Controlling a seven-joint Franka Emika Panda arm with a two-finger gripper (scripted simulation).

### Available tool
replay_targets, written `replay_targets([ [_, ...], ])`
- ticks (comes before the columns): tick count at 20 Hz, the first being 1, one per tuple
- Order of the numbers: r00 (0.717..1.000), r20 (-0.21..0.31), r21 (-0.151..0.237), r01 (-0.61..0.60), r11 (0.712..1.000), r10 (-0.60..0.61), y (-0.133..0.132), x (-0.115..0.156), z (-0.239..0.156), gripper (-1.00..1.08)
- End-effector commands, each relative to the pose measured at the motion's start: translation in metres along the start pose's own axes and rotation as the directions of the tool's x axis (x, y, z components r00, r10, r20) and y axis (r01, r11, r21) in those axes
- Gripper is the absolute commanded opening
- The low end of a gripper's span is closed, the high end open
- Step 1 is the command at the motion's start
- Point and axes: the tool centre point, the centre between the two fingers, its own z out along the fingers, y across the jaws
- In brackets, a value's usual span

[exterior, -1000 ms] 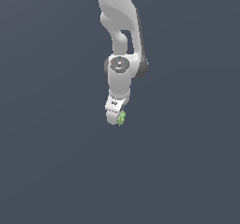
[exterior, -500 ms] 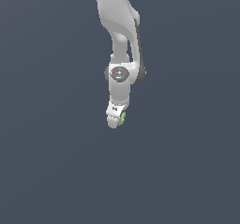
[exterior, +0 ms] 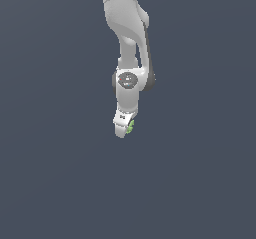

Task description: Pick up the object and move it to a goal position.

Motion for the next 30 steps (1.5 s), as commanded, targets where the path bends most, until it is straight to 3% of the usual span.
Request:
replay_targets([
  [1, 1.000, 0.001, 0.001, -0.001, 1.000, 0.001, 0.000, -0.001, 0.001, -1.00],
  [14, 1.000, 0.000, 0.000, 0.000, 1.000, 0.000, 0.009, -0.012, -0.030, -1.00],
  [30, 1.000, -0.003, 0.001, 0.002, 1.000, -0.002, 0.053, -0.069, -0.178, -1.00],
])
